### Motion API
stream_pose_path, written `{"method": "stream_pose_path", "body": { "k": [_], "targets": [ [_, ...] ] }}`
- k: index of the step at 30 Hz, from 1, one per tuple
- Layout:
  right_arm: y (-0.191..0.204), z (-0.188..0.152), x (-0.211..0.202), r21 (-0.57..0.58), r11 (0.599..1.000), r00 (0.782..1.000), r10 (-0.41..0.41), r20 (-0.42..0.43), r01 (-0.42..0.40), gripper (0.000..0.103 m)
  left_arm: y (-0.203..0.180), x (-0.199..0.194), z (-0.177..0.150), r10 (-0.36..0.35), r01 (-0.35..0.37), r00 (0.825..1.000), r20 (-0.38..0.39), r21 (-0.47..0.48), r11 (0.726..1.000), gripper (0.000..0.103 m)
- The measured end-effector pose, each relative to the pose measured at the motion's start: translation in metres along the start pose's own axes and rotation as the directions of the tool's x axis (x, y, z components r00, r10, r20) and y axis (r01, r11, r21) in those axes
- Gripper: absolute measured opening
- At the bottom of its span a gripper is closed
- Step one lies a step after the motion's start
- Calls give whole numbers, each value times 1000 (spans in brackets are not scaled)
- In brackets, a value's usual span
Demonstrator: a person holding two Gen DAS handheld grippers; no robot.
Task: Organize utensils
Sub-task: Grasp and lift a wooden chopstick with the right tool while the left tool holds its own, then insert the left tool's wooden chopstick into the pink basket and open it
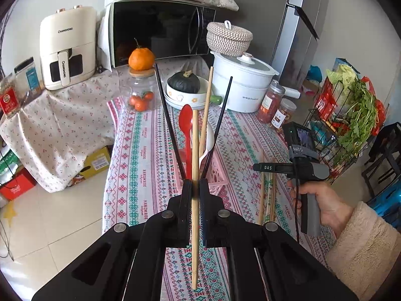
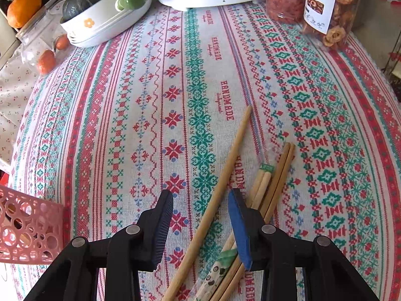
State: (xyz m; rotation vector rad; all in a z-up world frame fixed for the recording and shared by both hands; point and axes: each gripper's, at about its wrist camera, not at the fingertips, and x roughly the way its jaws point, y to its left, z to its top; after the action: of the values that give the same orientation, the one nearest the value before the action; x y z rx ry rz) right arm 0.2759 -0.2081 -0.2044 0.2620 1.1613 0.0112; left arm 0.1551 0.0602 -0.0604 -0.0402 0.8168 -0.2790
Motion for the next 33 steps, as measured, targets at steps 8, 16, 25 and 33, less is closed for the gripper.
{"method": "stream_pose_path", "body": {
  "k": [8,16,25,33],
  "targets": [
    [17,1,6,-92,990,994,-110,-11,109,38,7,6,-3,22,-22,1000,-8,-24,999,6],
    [18,-19,-3,-132,986,995,-99,-12,97,7,11,7,-8,65,-64,998,26,-42,997,6],
    [32,-32,-79,-142,989,988,57,145,-36,7,15,-21,-2,70,-59,989,128,-92,994,6],
    [44,-53,-157,-180,974,928,190,320,-137,7,12,-55,6,104,-64,943,317,-132,989,6]
  ]
}}
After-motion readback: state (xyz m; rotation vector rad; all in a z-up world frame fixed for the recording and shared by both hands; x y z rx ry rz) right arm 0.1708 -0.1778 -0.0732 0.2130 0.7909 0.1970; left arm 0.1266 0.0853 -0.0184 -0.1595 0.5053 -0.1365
